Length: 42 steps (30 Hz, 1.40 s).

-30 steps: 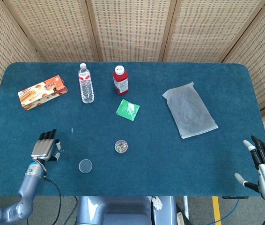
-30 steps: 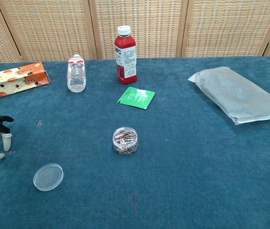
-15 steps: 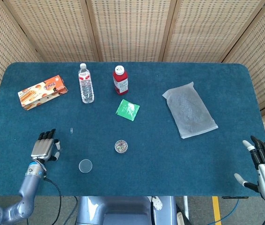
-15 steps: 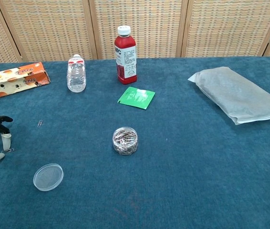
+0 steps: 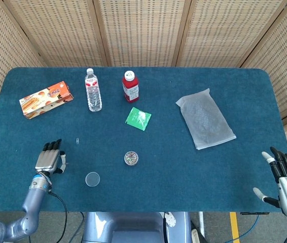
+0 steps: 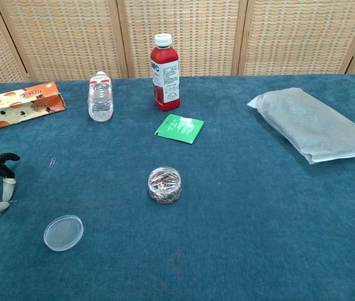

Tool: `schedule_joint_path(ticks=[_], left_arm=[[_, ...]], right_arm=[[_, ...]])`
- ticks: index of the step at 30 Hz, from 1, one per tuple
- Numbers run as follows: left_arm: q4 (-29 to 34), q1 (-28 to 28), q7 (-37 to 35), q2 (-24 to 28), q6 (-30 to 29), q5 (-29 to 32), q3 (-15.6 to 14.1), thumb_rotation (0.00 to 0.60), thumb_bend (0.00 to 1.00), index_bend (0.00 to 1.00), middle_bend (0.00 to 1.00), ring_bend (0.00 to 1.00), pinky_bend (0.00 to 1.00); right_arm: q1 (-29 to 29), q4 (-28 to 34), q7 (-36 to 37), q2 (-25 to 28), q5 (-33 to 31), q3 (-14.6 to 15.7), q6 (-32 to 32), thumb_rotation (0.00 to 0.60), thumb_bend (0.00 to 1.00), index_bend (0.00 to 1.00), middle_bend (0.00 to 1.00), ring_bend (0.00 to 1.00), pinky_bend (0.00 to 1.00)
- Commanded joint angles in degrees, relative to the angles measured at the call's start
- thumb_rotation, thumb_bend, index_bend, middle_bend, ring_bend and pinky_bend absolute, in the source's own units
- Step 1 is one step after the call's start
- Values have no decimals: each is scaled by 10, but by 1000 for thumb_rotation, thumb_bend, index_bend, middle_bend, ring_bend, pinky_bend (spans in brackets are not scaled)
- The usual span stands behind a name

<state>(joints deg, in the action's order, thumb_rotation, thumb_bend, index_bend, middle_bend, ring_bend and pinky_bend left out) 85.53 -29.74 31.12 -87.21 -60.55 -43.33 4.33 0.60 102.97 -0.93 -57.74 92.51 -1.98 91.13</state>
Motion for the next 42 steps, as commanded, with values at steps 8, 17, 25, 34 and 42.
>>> schedule_joint_path(ticks=[8,17,25,34,42], left_arm=[[24,1,-12,17,-15,-22,7,600,418,631,0,0,0],[91,-15,-121,74,-12,-183,37,600,450,637,0,0,0],[66,-100,-114,18,57,-214,71,600,450,637,0,0,0],[26,-155,-64,-47,102,-167,66,600,451,637,0,0,0],[3,-169,-63,-78,107,-161,58,600,451,637,0,0,0]], right_arm=[[1,0,3,1,2,1,3,600,0,84,0,0,0],[0,0,2,1,0,1,1,600,0,84,0,0,0],[-7,-3,-3,-3,-29,-10,-14,600,0,84,0,0,0],[-13,-6,2,-3,-61,-20,-30,600,0,84,0,0,0],[-13,-10,9,-1,-73,-23,-34,600,0,84,0,0,0]])
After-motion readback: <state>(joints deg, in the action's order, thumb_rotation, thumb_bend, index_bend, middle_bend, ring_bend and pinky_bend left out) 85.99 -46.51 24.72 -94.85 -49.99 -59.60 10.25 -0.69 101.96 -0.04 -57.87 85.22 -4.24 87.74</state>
